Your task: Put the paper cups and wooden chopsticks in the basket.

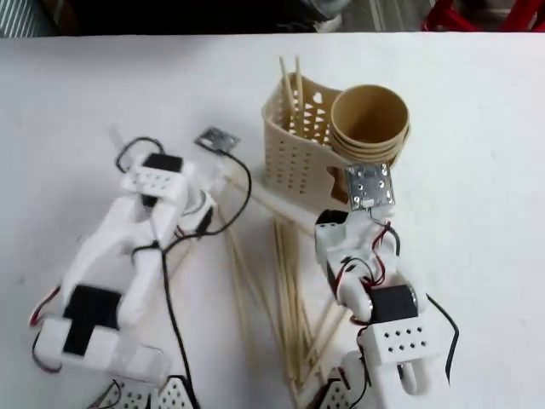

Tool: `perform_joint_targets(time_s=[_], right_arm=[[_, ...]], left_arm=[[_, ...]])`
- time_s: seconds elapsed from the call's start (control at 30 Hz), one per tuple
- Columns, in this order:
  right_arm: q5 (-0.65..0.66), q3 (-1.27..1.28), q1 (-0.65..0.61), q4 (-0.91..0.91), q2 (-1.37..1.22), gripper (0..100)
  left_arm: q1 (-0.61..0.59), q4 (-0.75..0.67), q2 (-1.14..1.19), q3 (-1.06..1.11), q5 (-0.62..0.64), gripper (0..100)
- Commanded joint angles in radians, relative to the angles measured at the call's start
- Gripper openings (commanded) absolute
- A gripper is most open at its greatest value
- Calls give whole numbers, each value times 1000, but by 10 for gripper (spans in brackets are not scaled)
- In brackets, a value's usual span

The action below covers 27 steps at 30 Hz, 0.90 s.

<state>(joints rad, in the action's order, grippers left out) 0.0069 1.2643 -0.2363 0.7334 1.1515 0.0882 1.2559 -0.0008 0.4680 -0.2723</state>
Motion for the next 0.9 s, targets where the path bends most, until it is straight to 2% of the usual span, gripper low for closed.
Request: perform_joint_targets(time_s=[0.0, 0.2, 0.33, 0.6, 0.73, 0.8, 0.87], right_arm=[[-2, -5, 5, -18, 18, 23], [-2, -5, 2, -18, 18, 23], [-2, -5, 1, -18, 18, 23], [-2, -5, 2, -18, 18, 23], [-2, -5, 2, -16, 18, 23], [-2, -5, 2, -16, 18, 23], [-2, -5, 1, -16, 18, 23]], left_arm=[[-27, 80, -242, -49, -8, 21], [-27, 112, -435, -48, -6, 21], [-13, 68, -429, -35, 0, 21], [5, -252, -174, 44, 3, 22], [56, -310, -24, 29, 3, 22], [79, -307, 44, -2, 3, 25], [91, -258, 93, -51, 3, 69]])
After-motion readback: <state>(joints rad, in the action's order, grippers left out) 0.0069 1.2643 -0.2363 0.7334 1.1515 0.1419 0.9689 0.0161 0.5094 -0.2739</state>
